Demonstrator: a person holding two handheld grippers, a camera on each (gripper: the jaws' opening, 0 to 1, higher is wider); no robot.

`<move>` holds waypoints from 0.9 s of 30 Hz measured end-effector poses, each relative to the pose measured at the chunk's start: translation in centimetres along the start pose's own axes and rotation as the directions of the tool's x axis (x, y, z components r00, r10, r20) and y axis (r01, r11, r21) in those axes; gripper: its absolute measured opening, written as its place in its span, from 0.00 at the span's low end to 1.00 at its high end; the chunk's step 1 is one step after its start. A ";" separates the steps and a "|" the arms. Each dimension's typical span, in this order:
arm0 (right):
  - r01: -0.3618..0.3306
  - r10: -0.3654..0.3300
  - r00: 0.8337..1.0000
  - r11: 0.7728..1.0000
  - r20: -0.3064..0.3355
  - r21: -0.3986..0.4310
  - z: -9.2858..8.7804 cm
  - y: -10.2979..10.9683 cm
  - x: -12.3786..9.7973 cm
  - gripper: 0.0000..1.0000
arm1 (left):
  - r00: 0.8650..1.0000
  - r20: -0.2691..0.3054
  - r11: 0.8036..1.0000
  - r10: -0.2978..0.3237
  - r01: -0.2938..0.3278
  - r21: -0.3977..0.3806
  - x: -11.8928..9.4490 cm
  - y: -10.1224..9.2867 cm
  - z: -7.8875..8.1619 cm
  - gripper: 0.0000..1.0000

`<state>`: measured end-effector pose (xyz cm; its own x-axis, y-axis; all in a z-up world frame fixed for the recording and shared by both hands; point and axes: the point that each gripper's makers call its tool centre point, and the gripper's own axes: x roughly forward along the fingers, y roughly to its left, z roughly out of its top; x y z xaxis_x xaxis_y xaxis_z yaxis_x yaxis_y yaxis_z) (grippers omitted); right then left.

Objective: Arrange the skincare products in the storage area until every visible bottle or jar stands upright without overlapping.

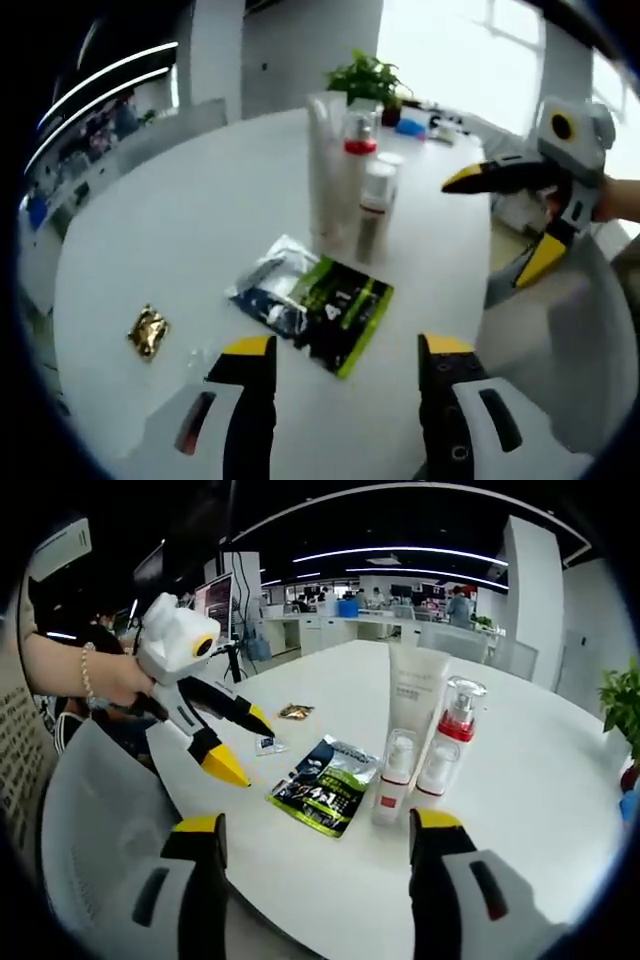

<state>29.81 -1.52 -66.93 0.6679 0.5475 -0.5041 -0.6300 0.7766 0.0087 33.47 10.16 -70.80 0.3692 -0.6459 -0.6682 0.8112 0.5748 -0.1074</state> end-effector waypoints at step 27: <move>-0.048 0.047 0.999 0.999 0.023 0.015 0.2 1.4 -1.4 0.90 | 0.986 0.080 0.963 0.144 -0.121 -0.240 -7.4 -0.1 -4.4 0.78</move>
<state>28.05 -1.11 -66.06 0.6464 0.5905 -0.4832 -0.6551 0.7542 0.0453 28.68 17.11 -69.12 0.5170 -0.5946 -0.6158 0.6276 0.7525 -0.1997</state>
